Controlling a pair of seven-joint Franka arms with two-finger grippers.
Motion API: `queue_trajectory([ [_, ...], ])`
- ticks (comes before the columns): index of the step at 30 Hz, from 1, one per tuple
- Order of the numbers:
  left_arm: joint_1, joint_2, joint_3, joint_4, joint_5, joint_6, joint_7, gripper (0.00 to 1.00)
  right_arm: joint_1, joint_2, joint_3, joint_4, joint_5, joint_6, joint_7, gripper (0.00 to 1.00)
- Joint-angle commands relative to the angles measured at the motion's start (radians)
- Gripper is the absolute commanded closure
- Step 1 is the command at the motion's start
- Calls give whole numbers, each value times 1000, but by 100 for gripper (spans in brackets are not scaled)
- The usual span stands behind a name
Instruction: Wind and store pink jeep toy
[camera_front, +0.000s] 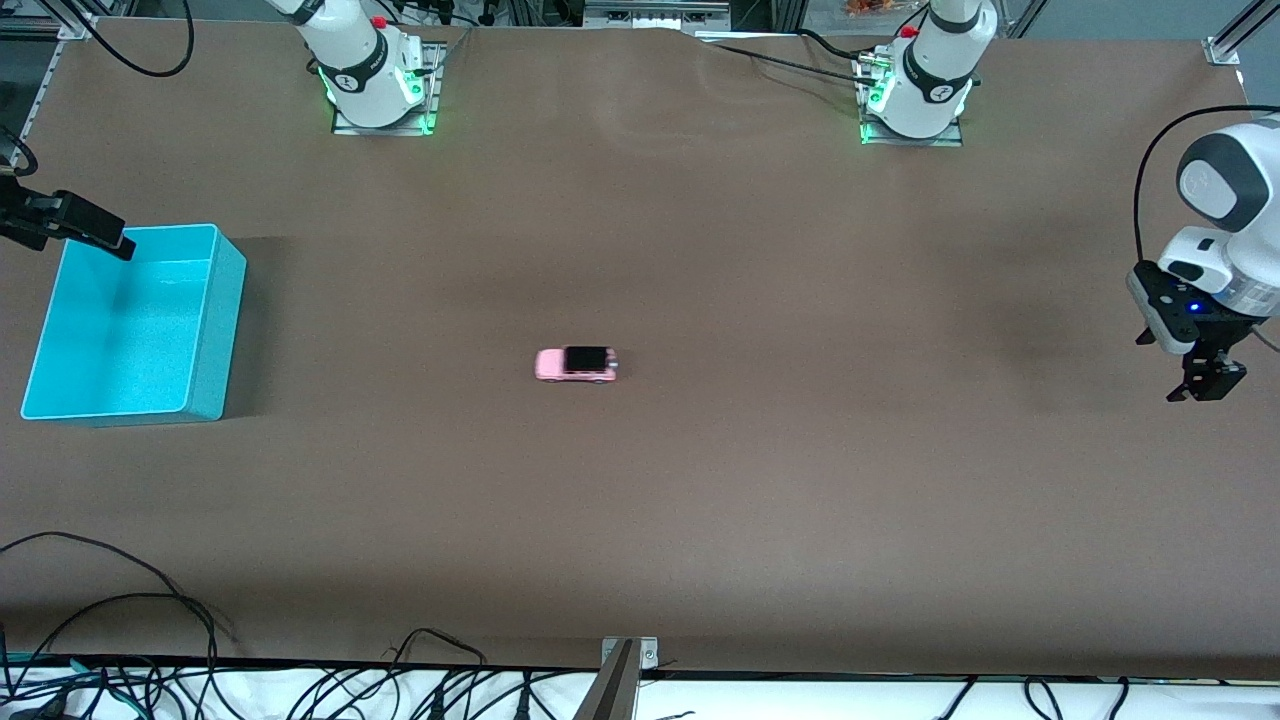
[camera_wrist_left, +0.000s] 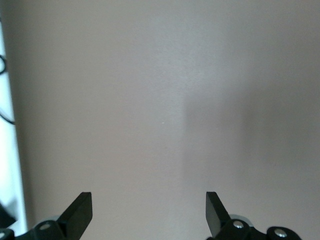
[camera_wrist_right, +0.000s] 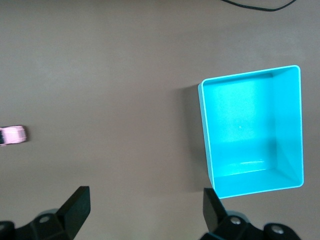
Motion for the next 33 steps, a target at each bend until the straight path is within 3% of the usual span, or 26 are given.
queue_trajectory([
  [1,-8,-71,-5,-32,-23,-13,-49,0,-3,-4,3,14,16,-17,-7,0],
  [24,-6,-217,-5,-16,-21,-200,-461,0,-3,-2,3,14,16,-17,-7,0],
  [33,-6,-227,-7,82,-21,-371,-702,0,4,-1,4,14,14,-14,-7,0],
])
